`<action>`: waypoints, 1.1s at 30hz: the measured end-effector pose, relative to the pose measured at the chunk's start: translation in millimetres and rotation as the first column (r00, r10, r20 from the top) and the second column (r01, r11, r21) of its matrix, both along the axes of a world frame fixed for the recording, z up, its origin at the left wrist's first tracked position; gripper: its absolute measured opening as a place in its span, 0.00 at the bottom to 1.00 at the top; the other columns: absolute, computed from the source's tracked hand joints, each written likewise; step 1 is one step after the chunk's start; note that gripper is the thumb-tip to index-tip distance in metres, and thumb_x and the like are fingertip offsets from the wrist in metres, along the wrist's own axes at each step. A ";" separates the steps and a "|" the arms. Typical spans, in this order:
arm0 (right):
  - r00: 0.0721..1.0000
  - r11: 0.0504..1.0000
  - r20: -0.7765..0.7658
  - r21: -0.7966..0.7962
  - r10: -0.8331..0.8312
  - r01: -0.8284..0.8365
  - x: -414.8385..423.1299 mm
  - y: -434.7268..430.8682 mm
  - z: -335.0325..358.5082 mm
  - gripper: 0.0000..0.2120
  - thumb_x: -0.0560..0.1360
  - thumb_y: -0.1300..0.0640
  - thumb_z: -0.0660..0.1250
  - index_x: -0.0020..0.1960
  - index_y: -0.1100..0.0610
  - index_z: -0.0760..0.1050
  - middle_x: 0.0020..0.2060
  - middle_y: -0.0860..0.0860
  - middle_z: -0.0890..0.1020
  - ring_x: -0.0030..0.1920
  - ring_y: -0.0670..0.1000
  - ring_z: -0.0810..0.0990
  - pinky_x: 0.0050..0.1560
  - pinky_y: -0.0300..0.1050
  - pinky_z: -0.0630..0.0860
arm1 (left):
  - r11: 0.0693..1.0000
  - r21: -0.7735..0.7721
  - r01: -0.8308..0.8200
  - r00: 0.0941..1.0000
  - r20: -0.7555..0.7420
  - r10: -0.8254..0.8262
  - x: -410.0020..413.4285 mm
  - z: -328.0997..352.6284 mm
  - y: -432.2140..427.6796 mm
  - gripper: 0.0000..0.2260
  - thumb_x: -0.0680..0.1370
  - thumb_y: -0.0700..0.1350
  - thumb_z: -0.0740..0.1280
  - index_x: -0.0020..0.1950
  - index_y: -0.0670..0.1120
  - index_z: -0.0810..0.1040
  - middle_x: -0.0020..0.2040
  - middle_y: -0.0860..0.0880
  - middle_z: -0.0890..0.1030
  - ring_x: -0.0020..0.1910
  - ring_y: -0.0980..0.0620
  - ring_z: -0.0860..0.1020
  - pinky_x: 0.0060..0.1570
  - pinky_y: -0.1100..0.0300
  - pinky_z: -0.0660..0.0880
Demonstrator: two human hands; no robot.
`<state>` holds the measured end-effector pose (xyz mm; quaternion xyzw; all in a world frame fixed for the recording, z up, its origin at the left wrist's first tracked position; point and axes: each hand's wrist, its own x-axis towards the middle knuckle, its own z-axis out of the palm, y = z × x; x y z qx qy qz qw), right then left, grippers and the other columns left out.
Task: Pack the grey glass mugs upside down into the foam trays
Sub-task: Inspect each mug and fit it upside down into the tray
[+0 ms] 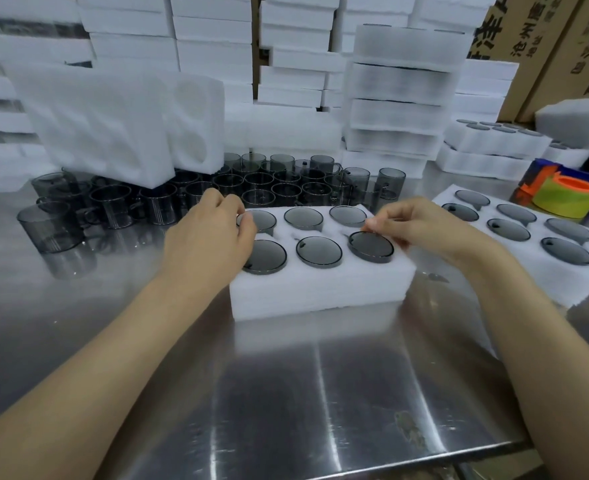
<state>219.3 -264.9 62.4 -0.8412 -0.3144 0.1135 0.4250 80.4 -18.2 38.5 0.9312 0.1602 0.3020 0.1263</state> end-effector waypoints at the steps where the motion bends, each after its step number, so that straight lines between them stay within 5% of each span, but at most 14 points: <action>1: 0.996 0.999 0.087 0.023 -0.034 0.032 -0.1 4.4 -2.7 0.17 0.69 0.42 0.71 0.30 0.53 0.77 0.29 0.46 0.77 0.28 0.42 0.66 0.34 0.35 0.63 | 1.000 0.001 0.001 1.000 -0.006 -0.001 -0.5 0.0 0.0 0.13 0.82 0.50 0.55 0.58 0.46 0.75 0.52 0.50 0.71 0.43 0.49 0.71 0.39 0.55 0.65; 5: 0.852 0.980 0.486 0.066 -0.195 0.186 -10.3 29.9 -13.3 0.22 0.72 0.41 0.70 0.28 0.54 0.69 0.24 0.44 0.70 0.28 0.44 0.67 0.33 0.42 0.65 | 1.000 0.005 0.004 1.000 -0.010 -0.004 -0.8 0.4 -1.1 0.13 0.82 0.49 0.54 0.57 0.46 0.75 0.53 0.49 0.71 0.42 0.49 0.70 0.39 0.55 0.65; 8: 0.830 0.984 0.539 -0.013 -0.143 0.178 -17.8 40.4 -15.8 0.21 0.72 0.41 0.68 0.30 0.52 0.68 0.24 0.40 0.73 0.28 0.44 0.68 0.33 0.45 0.67 | 1.000 0.001 0.002 1.000 -0.021 -0.002 0.6 0.4 -0.8 0.13 0.81 0.49 0.54 0.57 0.46 0.75 0.53 0.49 0.71 0.43 0.50 0.70 0.40 0.54 0.66; 13: 0.753 0.942 0.657 -0.228 -0.036 0.245 -19.4 51.0 -14.5 0.17 0.75 0.53 0.62 0.32 0.53 0.60 0.25 0.48 0.69 0.34 0.53 0.68 0.31 0.45 0.59 | 1.000 -0.018 0.001 1.000 0.007 -0.001 3.7 -3.2 -0.1 0.12 0.80 0.48 0.56 0.54 0.46 0.76 0.51 0.50 0.71 0.43 0.49 0.70 0.40 0.54 0.66; 20: 0.738 0.901 0.669 -0.372 0.092 0.224 -15.9 55.0 -8.9 0.15 0.76 0.54 0.59 0.33 0.55 0.59 0.29 0.52 0.70 0.36 0.60 0.70 0.35 0.48 0.64 | 0.994 -0.109 0.014 1.000 -0.005 -0.014 3.0 -1.6 -0.1 0.14 0.81 0.48 0.56 0.59 0.43 0.74 0.55 0.45 0.72 0.49 0.41 0.74 0.48 0.48 0.73; 22: 0.764 0.944 0.645 -0.262 0.016 0.202 -15.1 54.4 -13.2 0.17 0.77 0.55 0.61 0.32 0.54 0.59 0.26 0.50 0.69 0.33 0.54 0.69 0.35 0.46 0.64 | 0.992 -0.118 -0.054 0.997 -0.064 0.047 2.0 -0.7 0.7 0.16 0.81 0.50 0.55 0.59 0.40 0.72 0.55 0.41 0.73 0.52 0.37 0.74 0.47 0.49 0.71; 24: 0.845 0.977 0.496 0.036 -0.198 0.208 -12.9 49.3 -16.5 0.19 0.77 0.55 0.64 0.30 0.54 0.62 0.23 0.47 0.67 0.28 0.46 0.65 0.32 0.41 0.63 | 0.984 -0.139 -0.110 0.979 -0.187 0.083 3.4 -2.3 4.5 0.18 0.81 0.54 0.53 0.51 0.39 0.72 0.54 0.39 0.75 0.52 0.37 0.74 0.46 0.51 0.68; 26: 0.829 0.887 0.331 0.275 -0.450 0.371 -6.0 40.5 -15.9 0.18 0.76 0.53 0.64 0.30 0.54 0.65 0.23 0.46 0.69 0.26 0.43 0.66 0.30 0.39 0.62 | 0.971 -0.208 -0.116 0.948 -0.316 0.046 4.6 -1.5 7.6 0.20 0.81 0.56 0.52 0.41 0.42 0.69 0.50 0.37 0.77 0.49 0.39 0.75 0.44 0.53 0.69; 29: 0.700 0.782 0.437 0.013 -0.565 0.623 4.8 22.8 -17.7 0.17 0.77 0.47 0.60 0.33 0.54 0.68 0.30 0.48 0.73 0.37 0.53 0.73 0.36 0.45 0.64 | 0.929 -0.363 -0.071 0.936 -0.347 -0.064 6.6 1.7 8.5 0.19 0.81 0.55 0.55 0.34 0.46 0.64 0.44 0.36 0.76 0.42 0.40 0.74 0.33 0.57 0.63; 31: 0.803 0.784 0.326 -0.226 -0.499 0.578 5.3 17.0 -16.7 0.22 0.79 0.41 0.55 0.41 0.56 0.76 0.38 0.54 0.77 0.44 0.57 0.74 0.42 0.47 0.65 | 0.877 -0.475 -0.071 0.940 -0.326 -0.100 8.5 2.8 7.6 0.16 0.81 0.53 0.57 0.37 0.46 0.66 0.39 0.40 0.73 0.39 0.46 0.73 0.32 0.58 0.60; 33: 0.905 0.859 0.113 -0.285 -0.410 0.425 1.8 17.6 -16.2 0.26 0.80 0.38 0.52 0.51 0.58 0.79 0.48 0.56 0.80 0.51 0.56 0.77 0.50 0.47 0.70 | 0.769 -0.631 -0.097 0.945 -0.302 -0.128 11.2 1.0 7.6 0.11 0.80 0.53 0.58 0.52 0.44 0.70 0.41 0.48 0.73 0.42 0.50 0.72 0.33 0.59 0.61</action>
